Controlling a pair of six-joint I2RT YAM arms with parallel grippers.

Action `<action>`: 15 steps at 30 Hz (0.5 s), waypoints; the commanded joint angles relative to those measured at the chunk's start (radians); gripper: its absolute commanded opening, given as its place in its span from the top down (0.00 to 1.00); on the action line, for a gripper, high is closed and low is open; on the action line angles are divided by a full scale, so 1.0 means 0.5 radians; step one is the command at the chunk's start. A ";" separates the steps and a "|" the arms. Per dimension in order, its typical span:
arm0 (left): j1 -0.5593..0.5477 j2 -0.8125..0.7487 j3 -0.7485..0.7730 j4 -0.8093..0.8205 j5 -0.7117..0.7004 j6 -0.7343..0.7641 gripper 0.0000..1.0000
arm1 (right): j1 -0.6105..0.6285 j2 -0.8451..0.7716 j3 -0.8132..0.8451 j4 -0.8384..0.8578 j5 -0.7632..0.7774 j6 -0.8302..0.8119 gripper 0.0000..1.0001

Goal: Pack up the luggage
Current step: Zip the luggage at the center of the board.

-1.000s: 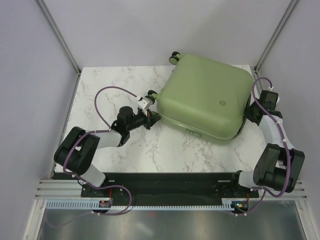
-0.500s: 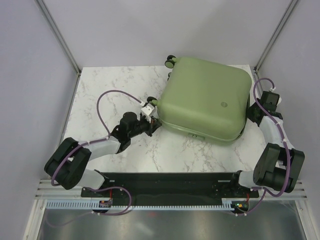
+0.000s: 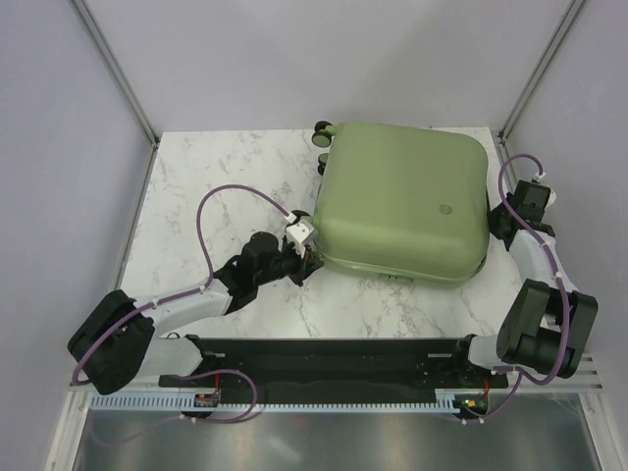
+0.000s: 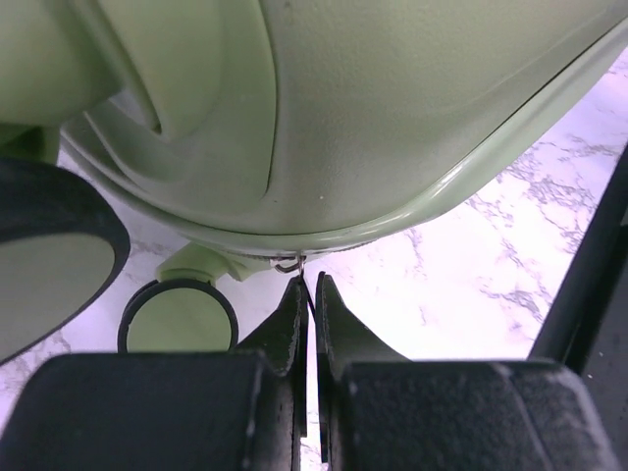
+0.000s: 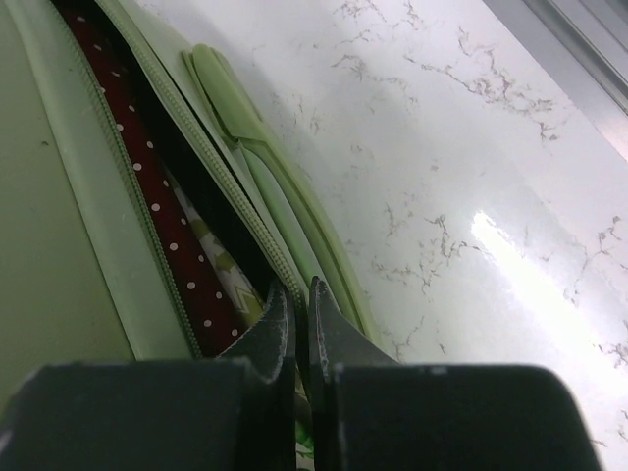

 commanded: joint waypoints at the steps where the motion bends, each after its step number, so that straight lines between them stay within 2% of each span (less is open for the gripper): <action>1: -0.296 -0.146 0.039 0.145 0.640 -0.205 0.98 | 0.032 0.092 -0.126 -0.223 0.561 0.099 1.00; 9: -0.464 -0.115 0.144 0.136 0.784 -0.276 0.98 | 0.032 0.129 -0.160 -0.174 0.610 0.115 1.00; 15: -0.593 -0.088 0.223 0.221 0.788 -0.371 0.98 | 0.035 0.132 -0.200 -0.147 0.623 0.133 1.00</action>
